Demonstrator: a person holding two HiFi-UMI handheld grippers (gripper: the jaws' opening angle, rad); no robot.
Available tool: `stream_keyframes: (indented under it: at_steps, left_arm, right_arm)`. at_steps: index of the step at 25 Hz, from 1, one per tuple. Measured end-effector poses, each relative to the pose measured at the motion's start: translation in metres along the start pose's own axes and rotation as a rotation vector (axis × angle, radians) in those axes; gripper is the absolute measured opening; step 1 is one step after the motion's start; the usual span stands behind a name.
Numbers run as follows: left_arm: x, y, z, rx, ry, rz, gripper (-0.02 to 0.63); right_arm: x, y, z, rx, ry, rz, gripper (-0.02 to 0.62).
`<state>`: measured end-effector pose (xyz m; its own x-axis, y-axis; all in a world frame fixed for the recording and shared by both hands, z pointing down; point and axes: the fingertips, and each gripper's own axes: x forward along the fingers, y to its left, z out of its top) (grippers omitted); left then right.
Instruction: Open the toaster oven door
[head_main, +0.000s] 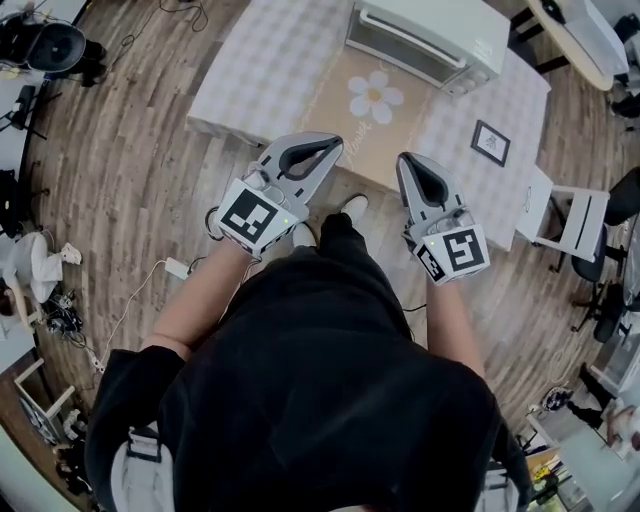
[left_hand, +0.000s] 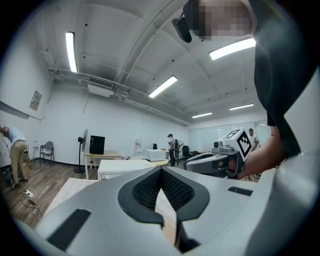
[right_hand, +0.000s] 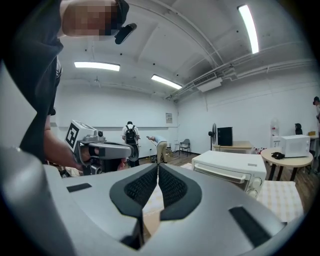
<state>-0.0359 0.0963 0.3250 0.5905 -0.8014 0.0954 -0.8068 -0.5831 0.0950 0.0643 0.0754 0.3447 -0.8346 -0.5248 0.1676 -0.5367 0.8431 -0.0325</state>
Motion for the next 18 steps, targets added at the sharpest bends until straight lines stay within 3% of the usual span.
stream_keyframes:
  at_steps: [7,18]
  left_arm:
    - [0.068,0.025,0.014,0.073,-0.002,0.018,0.012]
    - [0.142,0.061,0.017,0.059,0.004,0.053,0.014]
  right_arm:
    - [0.025,-0.069,-0.009,0.007,0.006,0.031,0.021]
    - [0.069,-0.14,-0.028,-0.003,0.077,0.104,0.023]
